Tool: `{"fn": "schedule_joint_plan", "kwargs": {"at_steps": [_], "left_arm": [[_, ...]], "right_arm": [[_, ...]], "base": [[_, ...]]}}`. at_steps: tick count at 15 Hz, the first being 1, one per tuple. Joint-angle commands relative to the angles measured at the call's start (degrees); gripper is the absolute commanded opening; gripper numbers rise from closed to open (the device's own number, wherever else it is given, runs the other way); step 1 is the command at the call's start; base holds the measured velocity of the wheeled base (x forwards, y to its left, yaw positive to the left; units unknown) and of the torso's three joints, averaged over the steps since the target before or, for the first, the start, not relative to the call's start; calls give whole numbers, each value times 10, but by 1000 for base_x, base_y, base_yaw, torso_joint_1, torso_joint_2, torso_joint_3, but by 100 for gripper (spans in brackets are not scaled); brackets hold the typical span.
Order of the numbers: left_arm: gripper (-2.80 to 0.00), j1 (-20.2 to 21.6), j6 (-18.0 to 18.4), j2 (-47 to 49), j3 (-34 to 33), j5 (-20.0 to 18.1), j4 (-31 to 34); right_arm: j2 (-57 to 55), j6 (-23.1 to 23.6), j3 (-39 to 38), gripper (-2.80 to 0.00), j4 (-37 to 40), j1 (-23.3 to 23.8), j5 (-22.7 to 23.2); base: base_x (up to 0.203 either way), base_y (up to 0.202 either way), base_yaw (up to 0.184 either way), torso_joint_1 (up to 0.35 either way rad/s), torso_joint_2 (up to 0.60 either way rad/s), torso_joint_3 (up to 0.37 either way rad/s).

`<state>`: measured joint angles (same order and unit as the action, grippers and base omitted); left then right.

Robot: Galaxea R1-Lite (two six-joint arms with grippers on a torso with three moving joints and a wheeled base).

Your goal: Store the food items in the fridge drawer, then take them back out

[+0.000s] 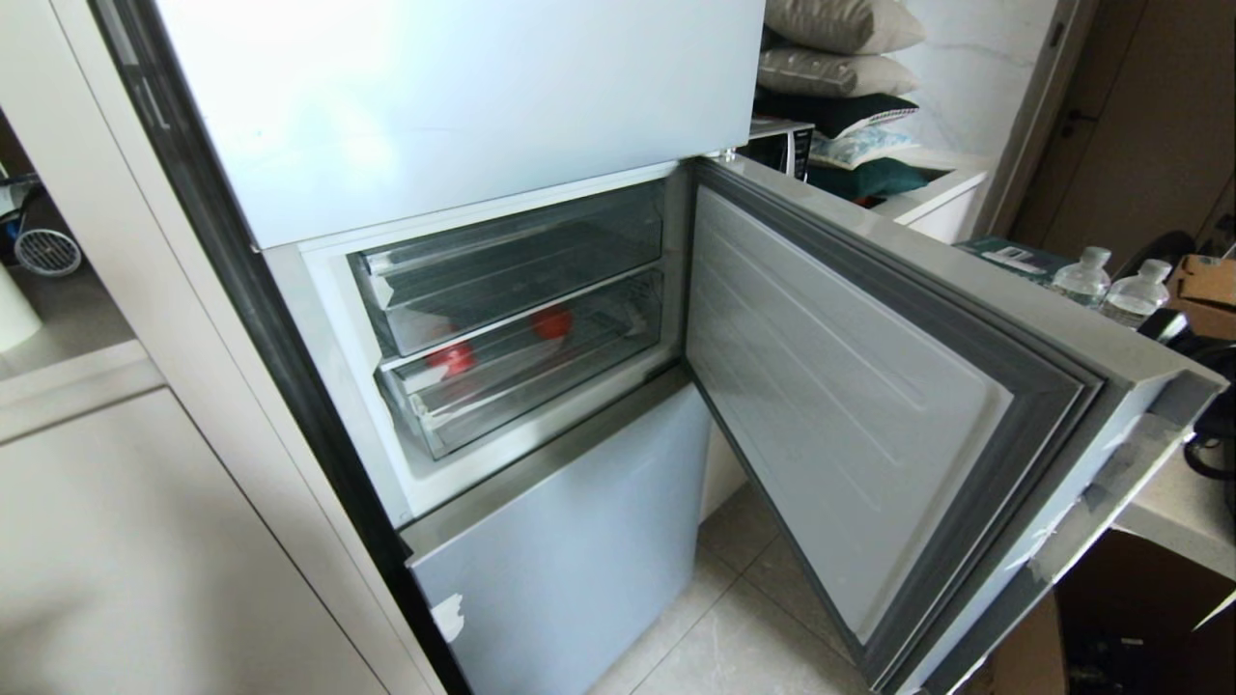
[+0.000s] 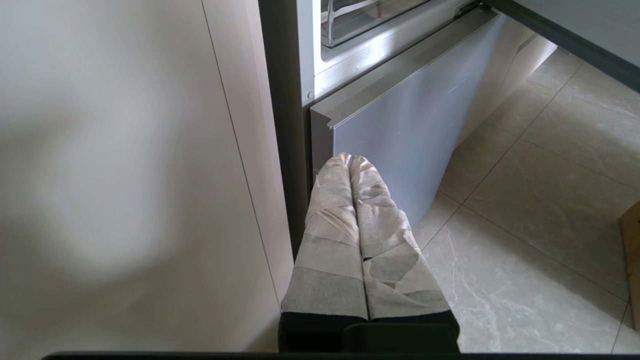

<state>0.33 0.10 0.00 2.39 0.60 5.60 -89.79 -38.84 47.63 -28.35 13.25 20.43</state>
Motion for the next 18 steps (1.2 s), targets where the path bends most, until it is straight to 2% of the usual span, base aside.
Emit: {"fn": "schedule_joint_plan", "kwargs": {"at_steps": [1,2,5,6,8,10,12,16,18], "left_arm": [[-280,0,0,1,0,0,0],[-280,0,0,1,0,0,0],[-280,0,0,1,0,0,0],[-280,0,0,1,0,0,0],[-280,0,0,1,0,0,0],[-280,0,0,1,0,0,0],[-280,0,0,1,0,0,0],[-280,0,0,1,0,-1,0],[-280,0,0,1,1,0,0]], "right_arm": [[-47,56,20,-280,6,-71,-4],[-56,65,34,-280,10,-107,-22],[-78,75,92,-280,36,-222,-112],[-81,76,107,-280,44,-255,-125],[-103,76,167,-280,70,-321,-138],[-148,76,254,-280,111,-383,-170],[-225,79,355,-280,135,-441,-195],[-361,105,581,-280,193,-537,-209],[-361,107,609,-280,216,-559,-215]], "base": [[0,0,0,0,0,0],[0,0,0,0,0,0],[0,0,0,0,0,0],[0,0,0,0,0,0],[0,0,0,0,0,0],[0,0,0,0,0,0],[0,0,0,0,0,0],[0,0,0,0,0,0],[0,0,0,0,0,0]]}}
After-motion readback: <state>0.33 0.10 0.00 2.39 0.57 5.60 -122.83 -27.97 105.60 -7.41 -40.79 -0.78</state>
